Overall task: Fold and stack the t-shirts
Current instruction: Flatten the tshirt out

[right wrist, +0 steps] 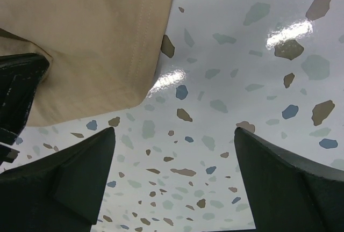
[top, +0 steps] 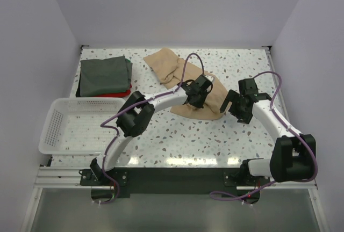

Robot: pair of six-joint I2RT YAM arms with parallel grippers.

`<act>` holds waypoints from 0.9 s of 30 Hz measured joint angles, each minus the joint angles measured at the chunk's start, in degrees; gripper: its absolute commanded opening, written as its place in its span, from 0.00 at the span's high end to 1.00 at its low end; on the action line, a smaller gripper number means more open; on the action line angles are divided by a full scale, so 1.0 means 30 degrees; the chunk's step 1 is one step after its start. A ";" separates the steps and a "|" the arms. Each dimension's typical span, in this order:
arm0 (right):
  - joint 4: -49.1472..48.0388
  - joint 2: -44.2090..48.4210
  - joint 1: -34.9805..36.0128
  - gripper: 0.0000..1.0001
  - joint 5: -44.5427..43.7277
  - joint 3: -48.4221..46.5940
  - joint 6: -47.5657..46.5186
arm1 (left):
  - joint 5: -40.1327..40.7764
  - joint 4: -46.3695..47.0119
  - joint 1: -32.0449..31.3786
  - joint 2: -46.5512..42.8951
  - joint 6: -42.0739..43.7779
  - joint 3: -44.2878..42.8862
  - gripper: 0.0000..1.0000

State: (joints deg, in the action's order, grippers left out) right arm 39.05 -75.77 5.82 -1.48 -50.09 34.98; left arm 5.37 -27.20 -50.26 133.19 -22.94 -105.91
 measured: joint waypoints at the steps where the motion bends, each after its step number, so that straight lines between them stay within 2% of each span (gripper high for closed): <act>1: -0.0044 -0.0022 -0.0007 0.05 0.0029 0.0000 0.0000 | -0.0073 0.0044 0.0000 0.0000 -0.0080 0.0000 0.79; 4: -0.0138 -0.0197 -0.0022 0.05 0.0189 0.0000 0.0000 | -0.0197 0.0138 -0.0007 -0.0022 -0.0211 0.0000 0.70; 10: -0.0255 -0.0233 -0.0036 0.05 0.0335 0.0270 0.0000 | 0.0342 0.0197 -0.0248 -0.0372 -0.0510 0.0423 0.59; 13: -0.0255 -0.0233 -0.0036 0.05 0.0335 0.0328 0.0000 | 0.0801 0.0204 -0.0313 -0.0554 -0.0503 0.0663 0.57; 18: -0.0248 -0.0226 -0.0036 0.05 0.0335 0.0328 0.0000 | 0.1450 -0.0036 -0.0386 -0.0335 -0.0415 0.0415 0.58; 21: -0.0240 -0.0219 -0.0036 0.05 0.0335 0.0328 0.0000 | 0.1872 -0.0095 -0.0386 0.0036 -0.0117 -0.0124 0.63; 27: -0.0240 0.0015 -0.0036 0.05 0.0335 0.0510 0.0000 | 0.2834 -0.0095 -0.0401 0.0350 0.0466 -0.0510 0.79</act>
State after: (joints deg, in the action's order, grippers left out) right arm 38.33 -75.72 5.72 -0.47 -48.56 34.98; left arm 13.87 -27.49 -51.46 134.23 -21.54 -107.44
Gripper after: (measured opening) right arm 0.952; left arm 0.260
